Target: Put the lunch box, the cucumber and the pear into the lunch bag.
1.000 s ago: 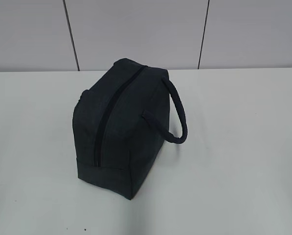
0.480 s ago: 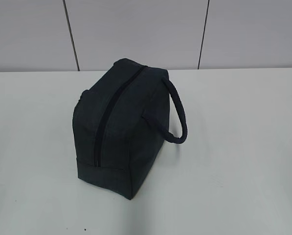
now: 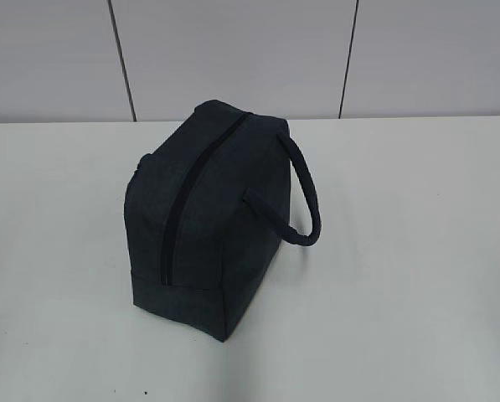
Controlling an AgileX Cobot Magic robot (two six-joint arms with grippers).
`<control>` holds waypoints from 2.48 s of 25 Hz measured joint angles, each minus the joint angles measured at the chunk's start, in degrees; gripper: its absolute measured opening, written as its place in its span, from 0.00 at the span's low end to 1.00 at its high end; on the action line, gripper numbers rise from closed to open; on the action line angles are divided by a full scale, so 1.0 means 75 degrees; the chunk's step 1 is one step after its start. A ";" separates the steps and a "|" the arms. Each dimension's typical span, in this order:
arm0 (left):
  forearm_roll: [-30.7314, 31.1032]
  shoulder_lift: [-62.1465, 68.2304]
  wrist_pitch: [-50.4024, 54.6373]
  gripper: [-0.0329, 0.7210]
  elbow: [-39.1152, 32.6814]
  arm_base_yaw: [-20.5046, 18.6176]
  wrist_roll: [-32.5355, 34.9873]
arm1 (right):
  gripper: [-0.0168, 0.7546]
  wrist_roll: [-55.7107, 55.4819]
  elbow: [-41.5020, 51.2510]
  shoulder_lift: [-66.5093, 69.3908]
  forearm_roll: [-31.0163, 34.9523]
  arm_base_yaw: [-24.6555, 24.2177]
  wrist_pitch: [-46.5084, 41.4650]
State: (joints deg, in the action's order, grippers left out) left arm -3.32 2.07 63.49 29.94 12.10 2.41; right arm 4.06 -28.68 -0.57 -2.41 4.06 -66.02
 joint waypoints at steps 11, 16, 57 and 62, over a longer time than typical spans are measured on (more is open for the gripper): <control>0.0021 0.0000 0.0000 0.43 0.0000 0.0000 0.0000 | 0.63 0.0003 0.0000 -0.0063 0.0000 -0.0068 0.0000; 0.0021 0.0000 -0.0007 0.42 0.0000 -0.0318 0.0000 | 0.63 0.0003 0.0000 -0.0063 0.0000 -0.0407 0.0000; 0.0025 -0.0411 -0.0005 0.36 0.0000 -0.1593 0.0000 | 0.63 0.0017 0.0000 -0.0063 0.0000 -0.0498 0.0000; 0.0025 -0.0411 -0.0005 0.36 0.0000 -0.1593 0.0000 | 0.63 0.0017 0.0000 -0.0063 0.0000 -0.0498 0.0000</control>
State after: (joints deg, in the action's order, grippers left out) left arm -3.14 -1.01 63.45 29.94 0.15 2.41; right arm 4.19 -28.68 -1.04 -2.41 0.33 -66.02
